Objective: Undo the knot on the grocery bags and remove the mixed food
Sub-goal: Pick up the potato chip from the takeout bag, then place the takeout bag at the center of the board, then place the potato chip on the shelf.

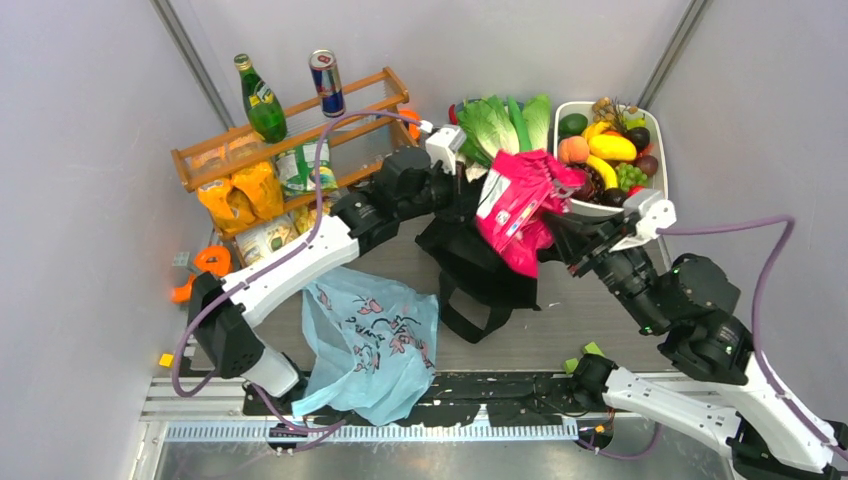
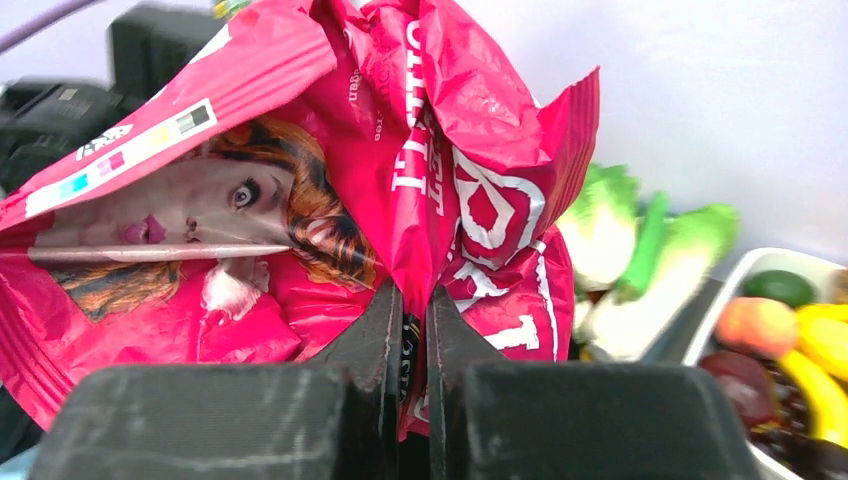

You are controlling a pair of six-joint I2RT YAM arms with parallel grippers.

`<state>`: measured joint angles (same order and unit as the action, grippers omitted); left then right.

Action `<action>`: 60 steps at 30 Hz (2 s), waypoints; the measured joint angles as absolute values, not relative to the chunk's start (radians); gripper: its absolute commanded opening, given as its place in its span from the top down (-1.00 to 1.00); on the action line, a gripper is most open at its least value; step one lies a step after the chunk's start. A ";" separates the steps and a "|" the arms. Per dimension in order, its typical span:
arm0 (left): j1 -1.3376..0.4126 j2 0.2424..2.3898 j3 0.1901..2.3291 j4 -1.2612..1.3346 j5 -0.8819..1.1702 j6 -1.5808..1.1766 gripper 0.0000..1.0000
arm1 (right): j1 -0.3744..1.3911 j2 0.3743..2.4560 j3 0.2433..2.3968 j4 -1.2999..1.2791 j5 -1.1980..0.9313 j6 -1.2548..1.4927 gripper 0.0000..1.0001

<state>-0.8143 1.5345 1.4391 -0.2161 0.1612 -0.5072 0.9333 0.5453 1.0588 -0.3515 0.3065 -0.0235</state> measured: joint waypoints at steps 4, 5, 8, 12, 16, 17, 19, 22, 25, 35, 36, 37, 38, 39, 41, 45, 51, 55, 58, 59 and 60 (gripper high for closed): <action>-0.878 1.584 1.477 -0.185 0.170 -0.541 1.00 | 0.933 0.581 1.156 -0.364 0.457 -0.074 0.90; -0.893 1.600 1.490 -0.174 0.176 -0.548 1.00 | 0.933 0.596 1.185 -0.361 0.490 -0.087 0.90; -0.930 1.649 1.528 -0.147 0.196 -0.571 1.00 | 0.932 0.654 1.267 -0.349 0.572 -0.133 0.90; -0.968 1.699 1.572 -0.114 0.226 -0.606 1.00 | 0.932 0.738 1.347 -0.340 0.640 -0.188 0.90; -1.000 1.734 1.633 -0.098 0.243 -0.655 1.00 | 0.932 0.788 1.375 -0.330 0.674 -0.235 0.90; -1.004 1.739 1.645 -0.092 0.243 -0.667 1.00 | 0.930 0.794 1.380 -0.330 0.680 -0.242 0.90; -1.018 1.749 1.679 -0.074 0.241 -0.705 1.00 | 0.927 0.807 1.397 -0.329 0.694 -0.261 0.90; -1.043 1.768 1.730 -0.036 0.236 -0.762 1.00 | 0.923 0.819 1.428 -0.326 0.706 -0.279 0.90; -1.069 1.792 1.770 0.018 0.225 -0.813 1.00 | 0.921 0.825 1.450 -0.314 0.714 -0.290 0.90; -1.049 1.853 1.774 0.069 0.274 -0.857 -0.85 | 0.921 0.828 1.472 -0.285 0.727 -0.300 0.90; -1.036 1.852 1.771 0.066 0.279 -0.847 -0.93 | 0.921 0.832 1.472 -0.285 0.725 -0.299 0.90; -1.020 1.847 1.764 0.062 0.280 -0.823 -0.97 | 0.920 0.836 1.472 -0.285 0.720 -0.297 0.90; -1.005 1.831 1.738 0.059 0.280 -0.791 -0.99 | 0.920 0.841 1.472 -0.285 0.712 -0.293 0.90; -0.997 1.812 1.711 0.056 0.274 -0.768 -0.99 | 0.920 0.846 1.472 -0.285 0.707 -0.290 0.90; -0.974 1.750 1.623 0.052 0.254 -0.704 -0.99 | 0.920 0.857 1.472 -0.285 0.692 -0.283 0.90; -0.942 1.570 1.433 0.035 0.215 -0.567 -0.99 | 0.920 0.884 1.472 -0.285 0.673 -0.274 0.90; -0.853 1.307 1.283 -0.052 0.199 -0.430 -0.99 | 0.918 0.949 1.475 -0.285 0.671 -0.255 0.90; -0.756 1.185 1.269 -0.209 0.167 -0.324 -0.99 | 0.869 1.027 1.483 -0.289 0.630 -0.203 0.90; -0.667 1.098 1.269 -0.356 0.132 -0.246 -0.99 | 0.820 1.108 1.488 -0.295 0.585 -0.152 0.90; -0.642 1.076 1.269 -0.390 0.125 -0.227 -0.99 | 0.809 1.145 1.488 -0.302 0.569 -0.133 0.90; -0.600 1.048 1.269 -0.435 0.121 -0.207 -0.99 | 0.801 1.174 1.488 -0.308 0.556 -0.120 0.90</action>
